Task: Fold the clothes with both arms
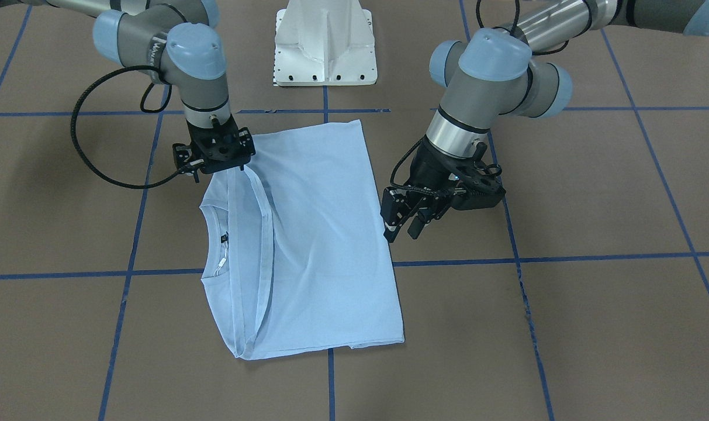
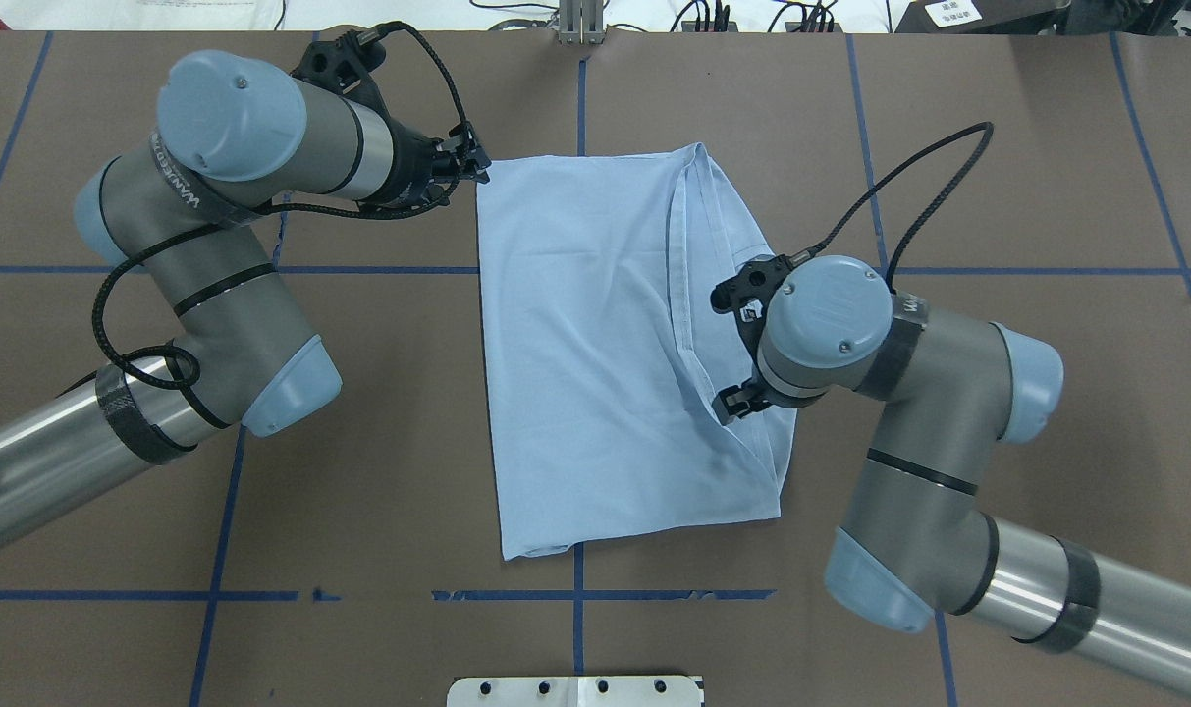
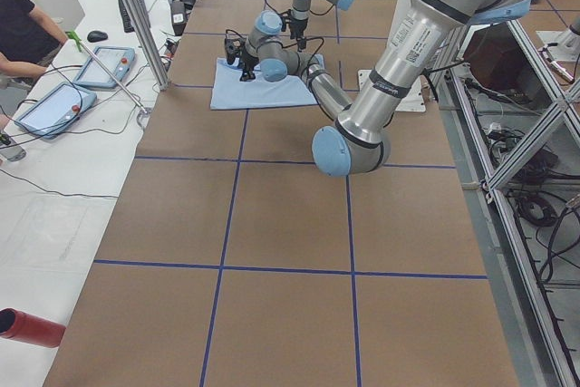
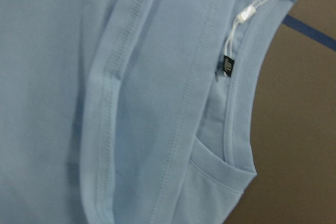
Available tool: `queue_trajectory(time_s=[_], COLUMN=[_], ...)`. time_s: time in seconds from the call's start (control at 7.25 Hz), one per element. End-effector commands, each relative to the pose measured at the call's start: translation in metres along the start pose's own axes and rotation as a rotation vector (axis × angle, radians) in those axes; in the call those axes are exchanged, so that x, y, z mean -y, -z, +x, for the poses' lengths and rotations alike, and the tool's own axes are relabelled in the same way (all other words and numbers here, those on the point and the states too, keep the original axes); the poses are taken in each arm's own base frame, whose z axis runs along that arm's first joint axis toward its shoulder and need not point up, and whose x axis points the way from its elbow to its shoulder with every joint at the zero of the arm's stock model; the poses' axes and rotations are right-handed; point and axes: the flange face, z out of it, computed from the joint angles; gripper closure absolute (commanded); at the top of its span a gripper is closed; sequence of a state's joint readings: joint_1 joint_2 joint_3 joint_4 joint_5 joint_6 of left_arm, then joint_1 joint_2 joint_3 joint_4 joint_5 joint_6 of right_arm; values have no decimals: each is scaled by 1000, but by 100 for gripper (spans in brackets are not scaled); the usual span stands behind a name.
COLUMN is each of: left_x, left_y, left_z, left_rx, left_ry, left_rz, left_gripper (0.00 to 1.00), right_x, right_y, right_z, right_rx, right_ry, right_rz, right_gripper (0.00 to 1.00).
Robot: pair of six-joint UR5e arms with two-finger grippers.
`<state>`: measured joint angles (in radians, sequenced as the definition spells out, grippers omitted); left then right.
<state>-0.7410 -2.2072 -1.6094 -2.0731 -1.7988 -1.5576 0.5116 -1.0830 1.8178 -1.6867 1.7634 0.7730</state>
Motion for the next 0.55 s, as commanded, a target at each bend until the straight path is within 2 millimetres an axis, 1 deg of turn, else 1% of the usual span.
queue_trajectory(time_s=[0.0, 0.14, 0.28, 0.41], left_x=[0, 0, 0, 0], left_y=[-1, -1, -1, -1], left_z=[-5, -5, -5, -5], left_rx=[7, 7, 7, 7], left_ry=[-1, -2, -2, -2], left_rz=[-1, -1, -1, -1], left_gripper=[43, 43, 43, 43], right_x=[26, 30, 35, 31], right_y=[0, -10, -20, -28], right_z=[-28, -36, -41, -39], right_rx=[5, -3, -19, -29], right_ry=[-8, -5, -5, 1], right_rz=[4, -10, -27, -38], right_gripper=[0, 0, 0, 0])
